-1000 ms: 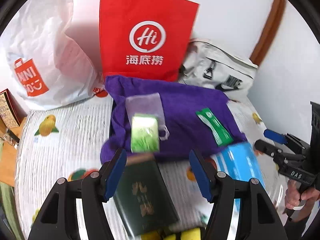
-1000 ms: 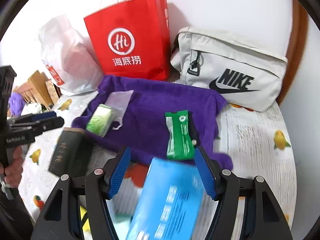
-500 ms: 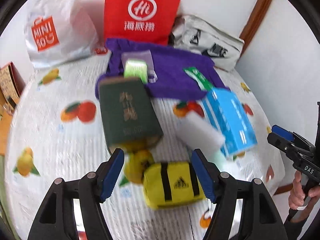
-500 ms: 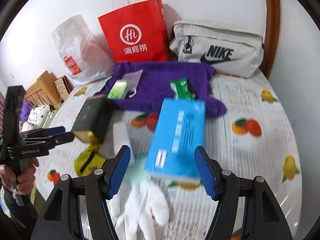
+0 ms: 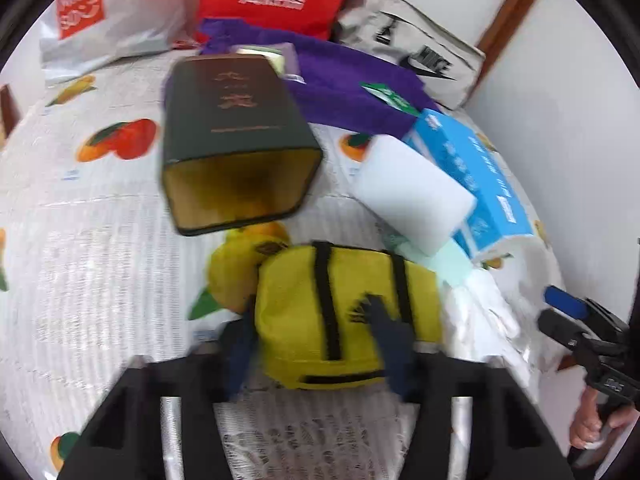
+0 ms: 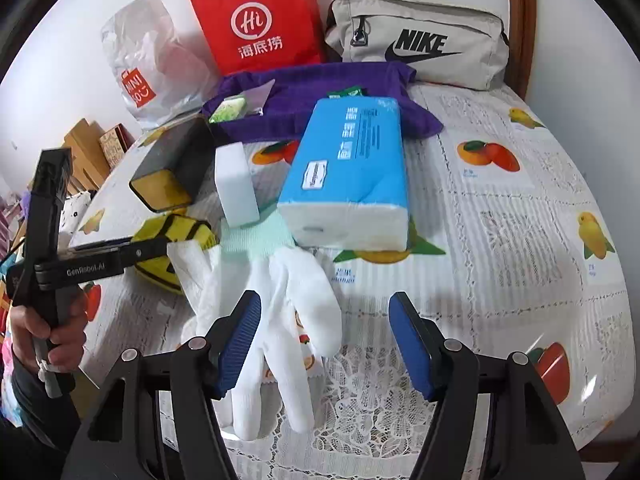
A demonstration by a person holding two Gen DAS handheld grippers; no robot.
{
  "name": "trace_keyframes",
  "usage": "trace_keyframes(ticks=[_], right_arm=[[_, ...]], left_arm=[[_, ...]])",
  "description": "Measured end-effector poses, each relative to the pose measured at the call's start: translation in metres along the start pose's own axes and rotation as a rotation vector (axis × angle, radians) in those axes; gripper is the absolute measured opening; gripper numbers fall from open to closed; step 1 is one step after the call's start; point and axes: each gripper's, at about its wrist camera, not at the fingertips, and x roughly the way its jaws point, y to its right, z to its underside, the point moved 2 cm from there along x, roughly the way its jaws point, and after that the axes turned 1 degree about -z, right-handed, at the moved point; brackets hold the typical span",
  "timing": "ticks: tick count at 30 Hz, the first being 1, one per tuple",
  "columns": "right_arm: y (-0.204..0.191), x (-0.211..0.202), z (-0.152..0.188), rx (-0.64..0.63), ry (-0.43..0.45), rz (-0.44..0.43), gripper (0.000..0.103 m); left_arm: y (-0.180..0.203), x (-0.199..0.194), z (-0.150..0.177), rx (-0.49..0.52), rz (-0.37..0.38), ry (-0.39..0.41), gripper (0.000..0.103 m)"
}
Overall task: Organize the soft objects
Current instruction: 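Grasp the yellow Adidas bag with the left gripper while the right grasps the white paper towel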
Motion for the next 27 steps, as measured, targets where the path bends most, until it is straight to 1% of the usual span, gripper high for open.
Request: trace_keyframes(ticks=[1,4,6,9,13,17,21,24,27], right_arm=[[0.0,0.001,0.001,0.0,0.001,0.001,0.066],[-0.001,0.005,0.003,0.005,-0.001,0.001,0.066],[0.0,0.007,0.005,0.01,-0.001,-0.002,0.066],[0.0,0.009,0.006,0.017,0.0,-0.014,0.066],[-0.004,0.014,0.008,0.005,-0.009,-0.023,0.066],[-0.015,0.024,0.01,-0.021,-0.033,-0.04,0.066],[-0.029,0.021,0.012,-0.063,-0.013,-0.039,0.066],[-0.049,0.016,0.011,-0.105,0.019,-0.105,0.066],[-0.073,0.021,0.015,-0.189,0.015,-0.129,0.066]], left_arm=[[0.0,0.0,0.0,0.002,-0.003,0.005,0.025],[0.001,-0.004,0.002,0.014,-0.01,0.022,0.022],[-0.003,-0.014,0.004,0.014,-0.026,0.048,0.022],[-0.016,-0.027,0.006,0.002,-0.08,0.069,0.022],[-0.034,-0.024,0.008,-0.034,-0.12,0.053,0.023],[-0.038,-0.021,0.01,-0.044,-0.125,0.07,0.025],[-0.036,-0.019,0.01,-0.038,-0.133,0.072,0.026],[-0.038,-0.019,0.011,-0.052,-0.121,0.073,0.026],[-0.039,-0.019,0.011,-0.046,-0.118,0.073,0.026]])
